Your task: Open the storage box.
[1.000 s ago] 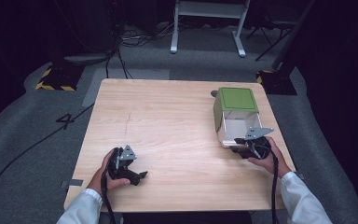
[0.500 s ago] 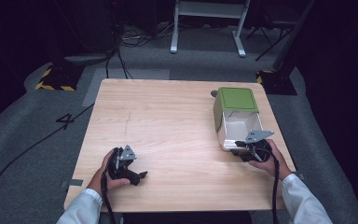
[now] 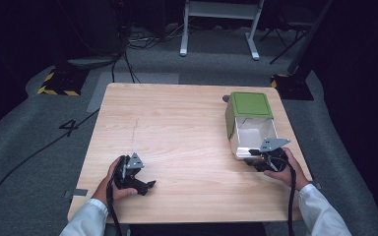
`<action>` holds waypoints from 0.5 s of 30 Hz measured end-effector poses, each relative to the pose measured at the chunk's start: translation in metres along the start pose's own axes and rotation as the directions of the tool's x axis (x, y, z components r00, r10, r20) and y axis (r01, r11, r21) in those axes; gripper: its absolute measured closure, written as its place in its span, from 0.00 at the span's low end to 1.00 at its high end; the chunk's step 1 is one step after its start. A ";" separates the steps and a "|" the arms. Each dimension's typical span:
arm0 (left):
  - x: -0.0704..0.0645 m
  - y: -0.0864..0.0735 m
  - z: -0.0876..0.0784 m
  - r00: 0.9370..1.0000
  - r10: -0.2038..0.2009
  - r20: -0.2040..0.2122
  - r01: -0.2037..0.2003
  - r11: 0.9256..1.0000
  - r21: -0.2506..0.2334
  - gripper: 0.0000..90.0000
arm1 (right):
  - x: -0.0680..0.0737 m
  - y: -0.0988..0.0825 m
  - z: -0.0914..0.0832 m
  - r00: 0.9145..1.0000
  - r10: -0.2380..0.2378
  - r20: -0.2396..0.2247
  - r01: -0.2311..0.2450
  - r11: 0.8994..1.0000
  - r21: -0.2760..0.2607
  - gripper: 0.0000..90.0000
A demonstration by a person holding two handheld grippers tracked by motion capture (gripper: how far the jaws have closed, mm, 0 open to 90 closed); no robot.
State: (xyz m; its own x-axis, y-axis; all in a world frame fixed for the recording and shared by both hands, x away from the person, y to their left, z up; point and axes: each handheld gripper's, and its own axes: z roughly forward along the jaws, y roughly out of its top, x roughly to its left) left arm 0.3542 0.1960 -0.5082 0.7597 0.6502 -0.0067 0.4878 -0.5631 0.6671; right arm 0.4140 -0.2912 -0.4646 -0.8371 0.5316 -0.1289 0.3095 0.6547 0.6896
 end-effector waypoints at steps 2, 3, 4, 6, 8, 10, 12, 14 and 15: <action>0.000 0.000 0.000 1.000 0.000 0.000 0.000 1.000 0.000 0.01 | 0.000 0.000 -0.001 1.000 -0.003 -0.002 0.003 1.000 -0.005 0.60; 0.000 0.000 0.000 1.000 0.000 0.000 0.000 1.000 0.000 0.01 | 0.000 0.000 -0.002 1.000 -0.003 -0.003 0.003 1.000 -0.006 0.60; 0.000 0.000 0.000 1.000 0.000 0.000 0.000 1.000 0.000 0.01 | 0.000 0.000 -0.002 1.000 -0.002 -0.002 0.002 1.000 -0.003 0.60; 0.000 0.000 0.000 1.000 0.000 0.000 0.000 1.000 0.000 0.01 | 0.001 0.000 -0.002 1.000 -0.004 -0.001 0.004 1.000 -0.001 0.60; 0.000 0.000 0.000 1.000 0.000 0.000 0.000 1.000 0.000 0.01 | 0.001 -0.001 -0.002 1.000 -0.003 -0.004 0.003 1.000 -0.002 0.61; 0.000 0.000 0.000 1.000 0.000 0.000 0.000 1.000 0.000 0.01 | 0.001 -0.002 -0.003 1.000 0.000 -0.006 0.000 1.000 -0.001 0.61; 0.000 0.000 0.000 1.000 0.000 0.000 0.000 1.000 0.000 0.01 | 0.001 -0.003 -0.004 1.000 -0.001 -0.009 0.001 1.000 0.000 0.61; 0.000 0.000 0.000 1.000 0.000 0.000 0.000 1.000 0.000 0.01 | 0.002 -0.003 -0.005 1.000 -0.004 -0.009 0.004 1.000 0.004 0.59; 0.000 0.000 0.000 1.000 0.000 0.000 0.000 1.000 0.000 0.01 | 0.002 -0.003 -0.005 1.000 -0.008 -0.005 0.008 1.000 0.003 0.57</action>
State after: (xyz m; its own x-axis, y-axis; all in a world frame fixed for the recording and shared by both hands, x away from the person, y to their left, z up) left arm 0.3542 0.1960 -0.5082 0.7598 0.6502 -0.0066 0.4877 -0.5632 0.6670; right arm 0.4095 -0.2947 -0.4629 -0.8420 0.5234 -0.1308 0.3042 0.6609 0.6861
